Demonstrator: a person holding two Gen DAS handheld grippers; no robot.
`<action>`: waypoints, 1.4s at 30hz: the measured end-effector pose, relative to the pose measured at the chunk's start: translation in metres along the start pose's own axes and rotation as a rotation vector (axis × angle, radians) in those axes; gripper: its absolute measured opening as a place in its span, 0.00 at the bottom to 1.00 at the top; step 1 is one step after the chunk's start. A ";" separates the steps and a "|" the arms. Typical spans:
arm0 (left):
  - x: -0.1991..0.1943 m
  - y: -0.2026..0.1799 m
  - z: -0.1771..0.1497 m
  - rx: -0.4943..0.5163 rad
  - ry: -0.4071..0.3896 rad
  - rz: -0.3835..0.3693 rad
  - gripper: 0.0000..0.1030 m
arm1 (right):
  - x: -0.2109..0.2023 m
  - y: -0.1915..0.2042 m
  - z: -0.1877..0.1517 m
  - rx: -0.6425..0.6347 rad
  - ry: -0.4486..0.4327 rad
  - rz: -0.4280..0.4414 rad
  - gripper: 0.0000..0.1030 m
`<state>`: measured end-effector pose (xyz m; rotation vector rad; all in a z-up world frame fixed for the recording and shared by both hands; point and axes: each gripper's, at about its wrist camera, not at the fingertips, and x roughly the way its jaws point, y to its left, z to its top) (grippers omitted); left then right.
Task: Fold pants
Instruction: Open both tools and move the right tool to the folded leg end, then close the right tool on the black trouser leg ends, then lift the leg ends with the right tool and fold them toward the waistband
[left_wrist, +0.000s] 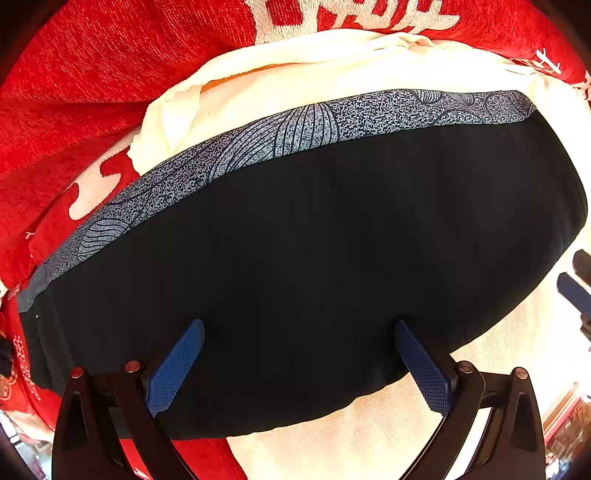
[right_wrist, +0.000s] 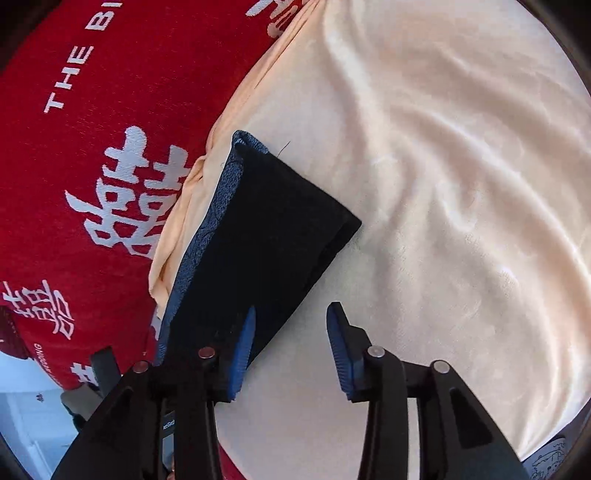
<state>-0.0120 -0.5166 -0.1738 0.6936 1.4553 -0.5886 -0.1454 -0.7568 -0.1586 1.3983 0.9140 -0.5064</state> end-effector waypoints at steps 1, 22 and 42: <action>0.000 0.000 0.000 0.001 0.000 0.000 1.00 | 0.003 0.000 -0.002 0.002 0.010 0.018 0.42; -0.014 -0.006 -0.005 0.016 -0.055 0.005 0.99 | 0.034 -0.016 0.025 0.033 -0.114 0.241 0.43; -0.023 0.011 -0.008 -0.036 -0.171 -0.115 0.80 | -0.015 0.109 -0.004 -0.277 -0.147 0.187 0.13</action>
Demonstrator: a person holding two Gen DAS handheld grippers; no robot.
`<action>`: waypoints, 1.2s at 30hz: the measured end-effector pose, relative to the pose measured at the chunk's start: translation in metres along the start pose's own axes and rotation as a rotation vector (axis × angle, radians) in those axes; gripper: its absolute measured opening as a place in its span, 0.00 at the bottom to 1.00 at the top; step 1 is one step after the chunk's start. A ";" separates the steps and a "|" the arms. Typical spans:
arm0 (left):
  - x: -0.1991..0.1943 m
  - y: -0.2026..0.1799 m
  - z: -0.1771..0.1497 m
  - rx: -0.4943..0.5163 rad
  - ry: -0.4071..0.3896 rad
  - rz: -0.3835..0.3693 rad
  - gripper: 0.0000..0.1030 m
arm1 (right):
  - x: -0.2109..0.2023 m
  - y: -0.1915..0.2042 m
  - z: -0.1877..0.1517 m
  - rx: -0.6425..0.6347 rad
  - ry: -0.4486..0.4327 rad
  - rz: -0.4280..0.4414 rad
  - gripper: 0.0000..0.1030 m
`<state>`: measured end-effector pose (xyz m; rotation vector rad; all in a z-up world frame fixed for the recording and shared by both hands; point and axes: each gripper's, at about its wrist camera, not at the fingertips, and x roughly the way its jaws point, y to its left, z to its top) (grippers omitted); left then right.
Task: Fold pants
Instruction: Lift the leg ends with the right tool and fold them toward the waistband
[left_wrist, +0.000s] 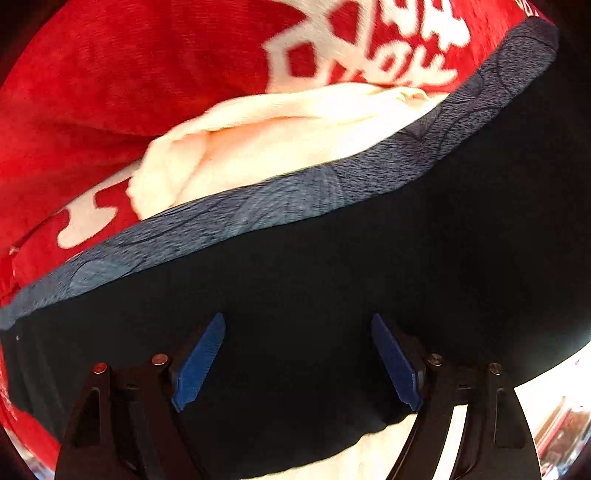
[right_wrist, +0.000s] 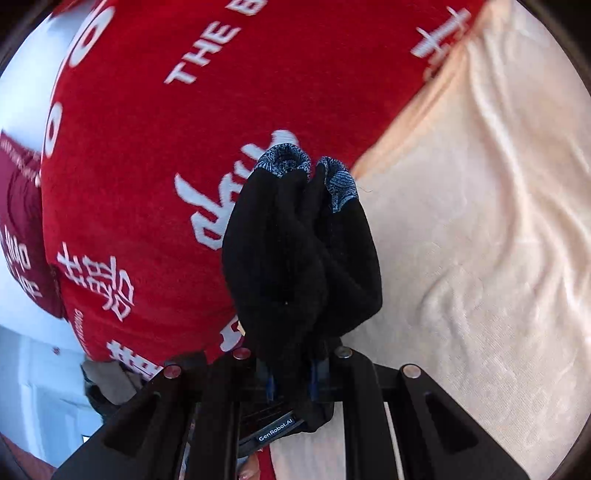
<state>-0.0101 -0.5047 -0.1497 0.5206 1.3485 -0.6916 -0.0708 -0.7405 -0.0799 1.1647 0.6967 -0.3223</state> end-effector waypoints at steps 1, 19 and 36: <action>-0.008 0.008 -0.003 -0.021 -0.021 -0.002 0.80 | -0.001 0.010 -0.001 -0.025 -0.001 -0.010 0.13; -0.069 0.273 -0.121 -0.347 -0.027 0.171 0.81 | 0.135 0.216 -0.165 -0.732 0.175 -0.349 0.14; -0.046 0.282 -0.117 -0.276 -0.017 0.057 0.81 | 0.151 0.200 -0.231 -0.452 0.325 -0.241 0.44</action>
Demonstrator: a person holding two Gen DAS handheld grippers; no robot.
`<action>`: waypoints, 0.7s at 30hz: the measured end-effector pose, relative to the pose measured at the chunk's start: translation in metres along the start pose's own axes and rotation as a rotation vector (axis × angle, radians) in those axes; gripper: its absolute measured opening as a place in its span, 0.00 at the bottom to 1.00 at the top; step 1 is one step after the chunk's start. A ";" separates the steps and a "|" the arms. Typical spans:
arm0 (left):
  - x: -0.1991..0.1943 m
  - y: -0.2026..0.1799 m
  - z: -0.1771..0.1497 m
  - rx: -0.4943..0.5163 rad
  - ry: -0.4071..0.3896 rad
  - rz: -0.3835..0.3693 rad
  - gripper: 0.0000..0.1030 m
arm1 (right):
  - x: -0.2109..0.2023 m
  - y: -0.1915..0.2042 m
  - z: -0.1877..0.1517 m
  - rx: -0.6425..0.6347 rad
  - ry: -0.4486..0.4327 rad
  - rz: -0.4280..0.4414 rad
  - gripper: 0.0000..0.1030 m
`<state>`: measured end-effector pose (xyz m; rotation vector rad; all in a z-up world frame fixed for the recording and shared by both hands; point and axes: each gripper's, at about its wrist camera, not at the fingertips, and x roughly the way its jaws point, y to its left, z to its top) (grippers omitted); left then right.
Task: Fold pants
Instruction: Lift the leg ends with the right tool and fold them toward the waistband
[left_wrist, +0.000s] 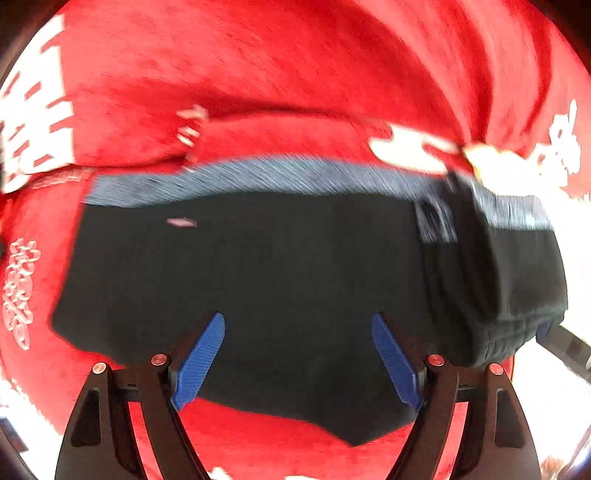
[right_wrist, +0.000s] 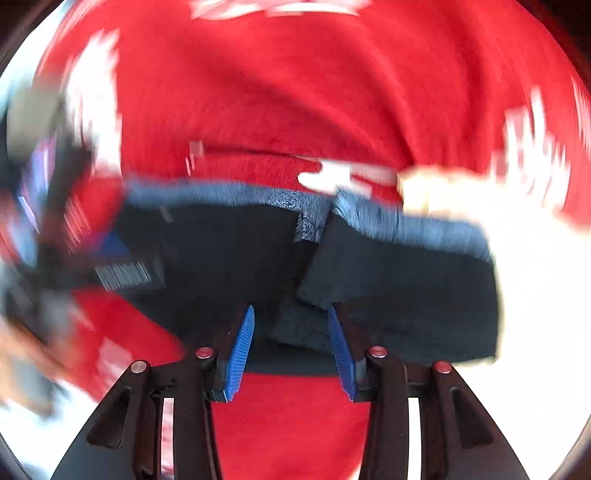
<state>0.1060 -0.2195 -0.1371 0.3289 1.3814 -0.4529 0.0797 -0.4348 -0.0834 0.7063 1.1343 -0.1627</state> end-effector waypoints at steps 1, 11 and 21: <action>0.007 -0.006 -0.003 0.006 0.022 0.011 0.81 | 0.004 -0.016 0.005 0.112 0.015 0.063 0.44; 0.025 -0.014 -0.013 0.019 0.025 0.063 0.93 | 0.041 -0.108 -0.018 0.666 0.021 0.344 0.44; 0.022 -0.009 -0.008 -0.004 0.038 0.080 0.99 | 0.040 -0.127 -0.008 0.765 -0.017 0.357 0.05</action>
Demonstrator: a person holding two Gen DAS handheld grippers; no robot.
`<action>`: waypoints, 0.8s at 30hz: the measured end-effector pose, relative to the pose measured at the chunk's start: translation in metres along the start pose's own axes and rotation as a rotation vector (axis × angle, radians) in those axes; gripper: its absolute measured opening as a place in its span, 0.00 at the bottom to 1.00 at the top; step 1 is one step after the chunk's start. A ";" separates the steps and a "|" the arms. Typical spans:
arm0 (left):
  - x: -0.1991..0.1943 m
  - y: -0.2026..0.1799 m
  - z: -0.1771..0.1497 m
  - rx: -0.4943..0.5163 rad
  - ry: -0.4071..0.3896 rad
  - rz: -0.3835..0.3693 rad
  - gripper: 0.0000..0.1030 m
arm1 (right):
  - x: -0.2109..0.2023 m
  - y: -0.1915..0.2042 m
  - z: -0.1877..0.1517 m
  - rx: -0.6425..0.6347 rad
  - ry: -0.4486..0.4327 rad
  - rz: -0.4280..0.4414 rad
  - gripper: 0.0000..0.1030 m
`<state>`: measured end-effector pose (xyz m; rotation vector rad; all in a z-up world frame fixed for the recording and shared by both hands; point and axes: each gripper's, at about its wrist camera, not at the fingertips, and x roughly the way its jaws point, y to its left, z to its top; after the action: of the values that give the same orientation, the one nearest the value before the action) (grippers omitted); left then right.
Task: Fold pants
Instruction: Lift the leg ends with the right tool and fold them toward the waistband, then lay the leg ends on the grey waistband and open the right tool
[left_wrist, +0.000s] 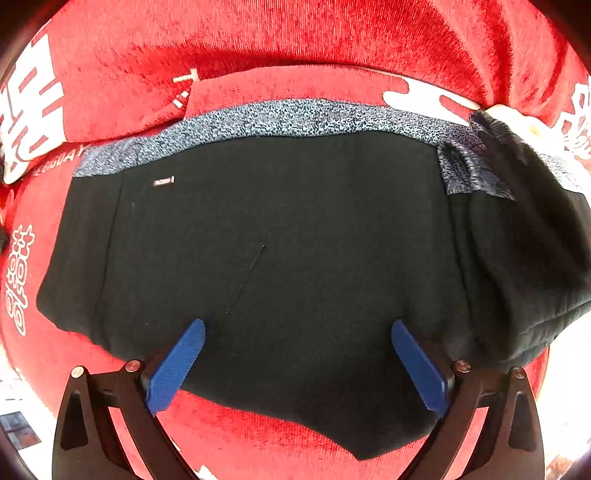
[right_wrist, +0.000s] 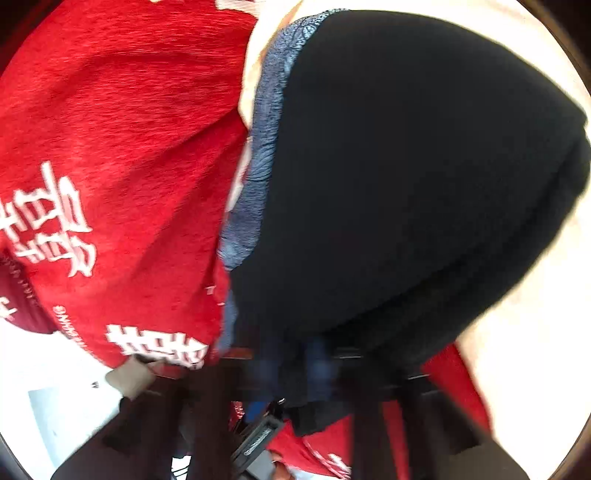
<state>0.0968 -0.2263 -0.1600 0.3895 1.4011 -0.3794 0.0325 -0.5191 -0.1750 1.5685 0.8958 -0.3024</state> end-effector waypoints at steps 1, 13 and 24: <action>0.001 0.000 0.000 0.001 -0.002 0.000 0.99 | -0.006 0.009 -0.003 -0.040 0.010 0.010 0.05; -0.031 0.001 0.001 -0.014 -0.010 0.009 0.99 | 0.016 0.010 -0.034 -0.175 0.167 -0.128 0.10; -0.078 -0.073 0.052 0.060 -0.112 -0.160 0.99 | -0.080 0.036 0.100 -0.427 -0.019 -0.171 0.63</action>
<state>0.0976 -0.3131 -0.0793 0.3009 1.3171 -0.5665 0.0333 -0.6402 -0.1191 1.0979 1.0067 -0.2277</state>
